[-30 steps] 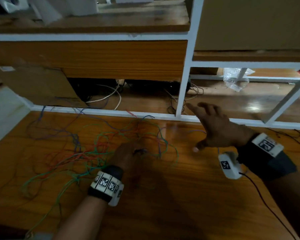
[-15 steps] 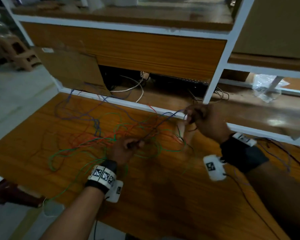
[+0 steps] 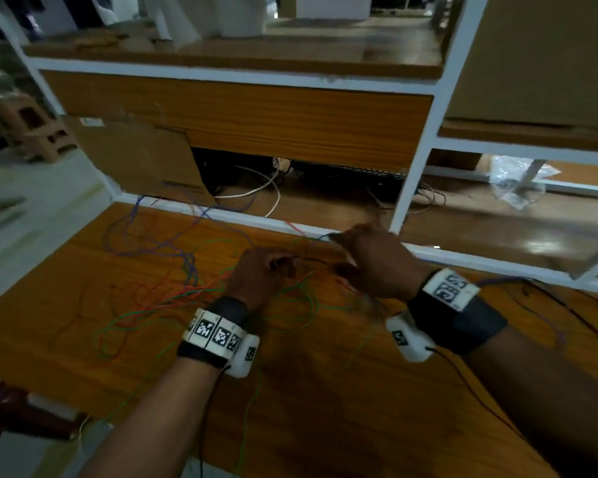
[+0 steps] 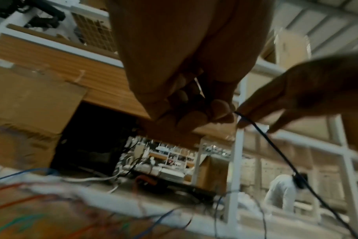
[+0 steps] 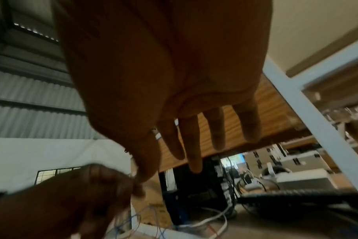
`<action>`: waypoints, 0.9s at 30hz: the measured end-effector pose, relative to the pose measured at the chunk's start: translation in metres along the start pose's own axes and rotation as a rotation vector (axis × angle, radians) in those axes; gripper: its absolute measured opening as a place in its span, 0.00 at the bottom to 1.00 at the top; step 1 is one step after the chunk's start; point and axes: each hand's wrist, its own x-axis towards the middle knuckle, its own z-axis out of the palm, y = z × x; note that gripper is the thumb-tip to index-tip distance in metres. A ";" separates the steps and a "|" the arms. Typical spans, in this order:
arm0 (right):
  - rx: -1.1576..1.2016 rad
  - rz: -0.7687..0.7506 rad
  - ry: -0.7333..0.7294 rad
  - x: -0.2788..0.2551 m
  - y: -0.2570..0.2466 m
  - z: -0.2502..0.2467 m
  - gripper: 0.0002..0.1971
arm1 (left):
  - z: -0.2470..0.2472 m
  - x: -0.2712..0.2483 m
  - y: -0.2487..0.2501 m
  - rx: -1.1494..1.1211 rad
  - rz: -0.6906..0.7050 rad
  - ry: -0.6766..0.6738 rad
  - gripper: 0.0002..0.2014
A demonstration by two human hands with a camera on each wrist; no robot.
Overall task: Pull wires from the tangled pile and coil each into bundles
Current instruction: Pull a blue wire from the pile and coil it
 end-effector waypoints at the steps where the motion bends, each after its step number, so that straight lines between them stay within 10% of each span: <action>1: 0.015 -0.002 0.024 -0.002 -0.003 0.006 0.23 | 0.002 0.000 0.012 -0.062 0.008 0.014 0.03; 8: 0.333 0.385 0.571 -0.099 0.013 0.020 0.02 | 0.051 -0.031 0.088 -0.600 -0.141 -0.155 0.06; 12: 0.878 0.610 0.420 -0.164 -0.009 0.026 0.34 | 0.100 -0.058 0.105 -0.732 -0.174 -0.245 0.11; 15: 1.195 0.632 0.455 -0.191 -0.034 0.032 0.29 | 0.132 -0.083 0.112 -0.766 -0.171 -0.355 0.13; 21: 1.280 0.773 0.551 -0.240 -0.045 0.048 0.19 | 0.143 -0.116 0.120 -0.580 0.042 -0.763 0.19; 25: 1.201 0.830 0.536 -0.287 -0.047 0.037 0.26 | 0.133 -0.096 0.117 -0.205 0.383 -0.379 0.15; 27: 1.312 0.795 0.535 -0.305 -0.049 0.032 0.24 | 0.140 -0.086 0.121 -0.069 0.656 -0.417 0.20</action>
